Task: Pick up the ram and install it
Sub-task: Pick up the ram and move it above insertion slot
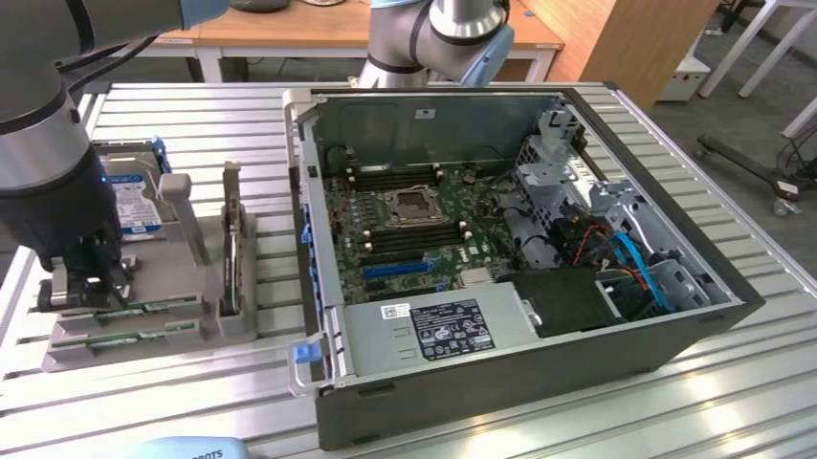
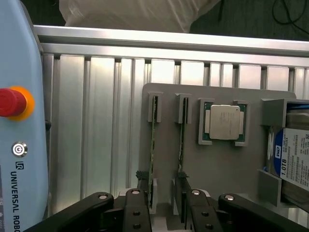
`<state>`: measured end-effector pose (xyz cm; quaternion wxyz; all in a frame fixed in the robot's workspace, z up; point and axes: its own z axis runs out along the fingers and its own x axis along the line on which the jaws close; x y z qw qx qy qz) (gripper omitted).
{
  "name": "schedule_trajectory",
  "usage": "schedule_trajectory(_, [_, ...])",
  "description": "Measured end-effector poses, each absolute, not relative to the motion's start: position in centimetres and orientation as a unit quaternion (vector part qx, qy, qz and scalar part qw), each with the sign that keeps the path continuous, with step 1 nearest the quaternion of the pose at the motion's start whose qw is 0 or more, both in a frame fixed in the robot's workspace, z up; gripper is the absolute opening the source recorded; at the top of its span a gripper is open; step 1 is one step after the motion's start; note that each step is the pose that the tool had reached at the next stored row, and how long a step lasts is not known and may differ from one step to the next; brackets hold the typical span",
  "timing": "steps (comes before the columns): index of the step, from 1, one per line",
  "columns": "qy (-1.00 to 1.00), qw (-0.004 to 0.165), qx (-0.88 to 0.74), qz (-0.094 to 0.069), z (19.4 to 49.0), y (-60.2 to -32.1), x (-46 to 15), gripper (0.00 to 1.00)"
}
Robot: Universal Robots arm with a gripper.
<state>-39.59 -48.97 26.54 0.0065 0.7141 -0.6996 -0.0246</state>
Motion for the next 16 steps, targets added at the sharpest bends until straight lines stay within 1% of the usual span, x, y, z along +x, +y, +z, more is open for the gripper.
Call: schedule_trajectory(16, [-0.7, 0.006, 0.714, -0.024, 24.6, -49.0, -39.9, 0.35])
